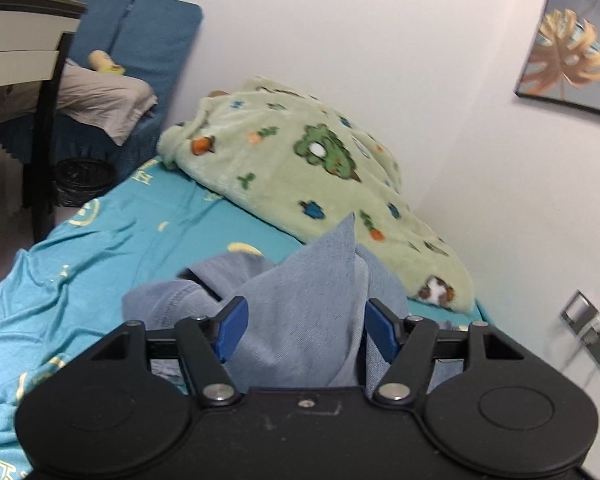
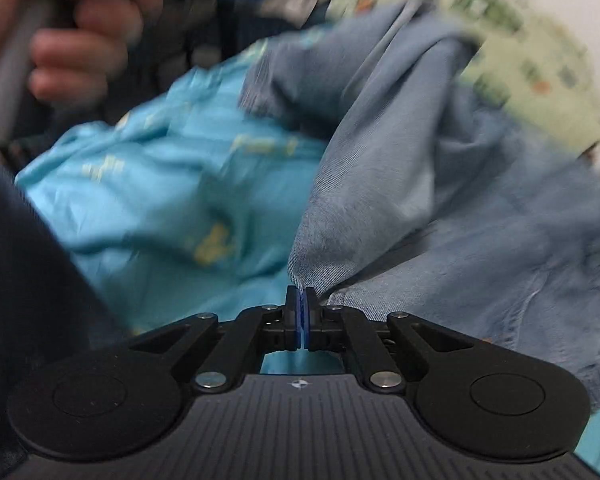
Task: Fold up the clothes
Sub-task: 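Lift the denim fabric with the right gripper and fold it over the garment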
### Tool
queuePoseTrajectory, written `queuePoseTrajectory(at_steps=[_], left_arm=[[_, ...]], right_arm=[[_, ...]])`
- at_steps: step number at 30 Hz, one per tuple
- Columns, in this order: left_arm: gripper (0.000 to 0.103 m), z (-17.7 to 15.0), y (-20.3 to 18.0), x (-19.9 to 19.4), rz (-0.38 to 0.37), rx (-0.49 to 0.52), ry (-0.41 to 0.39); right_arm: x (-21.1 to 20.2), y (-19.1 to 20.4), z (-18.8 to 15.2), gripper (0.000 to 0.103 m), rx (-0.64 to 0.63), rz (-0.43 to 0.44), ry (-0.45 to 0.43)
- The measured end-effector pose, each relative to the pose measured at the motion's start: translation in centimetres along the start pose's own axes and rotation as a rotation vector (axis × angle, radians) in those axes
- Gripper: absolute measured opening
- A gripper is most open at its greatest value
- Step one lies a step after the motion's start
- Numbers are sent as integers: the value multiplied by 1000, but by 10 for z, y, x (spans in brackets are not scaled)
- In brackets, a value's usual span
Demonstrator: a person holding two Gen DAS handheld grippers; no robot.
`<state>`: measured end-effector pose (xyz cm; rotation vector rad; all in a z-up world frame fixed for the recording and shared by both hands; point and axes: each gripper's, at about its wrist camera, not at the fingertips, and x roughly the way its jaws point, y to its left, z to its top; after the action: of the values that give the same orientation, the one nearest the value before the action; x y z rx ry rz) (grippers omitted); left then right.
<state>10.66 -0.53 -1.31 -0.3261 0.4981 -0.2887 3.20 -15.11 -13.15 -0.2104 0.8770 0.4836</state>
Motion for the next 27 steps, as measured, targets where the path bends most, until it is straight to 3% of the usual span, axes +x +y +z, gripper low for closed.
queuePoseTrajectory(at_steps=[2, 6, 8, 9, 10, 12, 14, 16, 19, 23, 25, 26, 27], left_arm=[[62, -4, -5, 0, -7, 35, 10], [62, -10, -15, 8, -9, 110, 23], [62, -11, -21, 19, 6, 156, 42], [62, -11, -25, 26, 17, 175, 52], [62, -11, -27, 34, 29, 182, 61], [62, -5, -29, 49, 36, 159, 70], [62, -2, -29, 64, 61, 152, 63], [62, 0, -26, 80, 128, 169, 70], [62, -2, -16, 105, 190, 195, 115], [63, -13, -6, 113, 88, 225, 180], [67, -18, -6, 113, 83, 267, 186], [67, -19, -4, 113, 79, 264, 192], [67, -21, -2, 112, 70, 253, 201]], right_arm=[[2, -9, 4, 2, 67, 35, -7], [-16, -30, 10, 16, 230, 113, -134], [-29, -41, 11, 32, 300, 176, -228], [-34, -46, 11, 46, 343, 215, -276], [-38, -53, 11, 51, 386, 248, -326], [-39, -68, 14, 52, 452, 255, -400], [-34, -78, 22, 52, 478, 198, -442], [-24, -84, 33, 53, 466, 163, -472], [-9, -90, 44, 53, 482, 206, -498], [-8, -86, 52, 53, 446, 146, -529], [-5, -89, 53, 52, 464, 104, -515], [-2, -92, 53, 50, 486, 84, -498], [0, -95, 53, 38, 507, 65, -480]])
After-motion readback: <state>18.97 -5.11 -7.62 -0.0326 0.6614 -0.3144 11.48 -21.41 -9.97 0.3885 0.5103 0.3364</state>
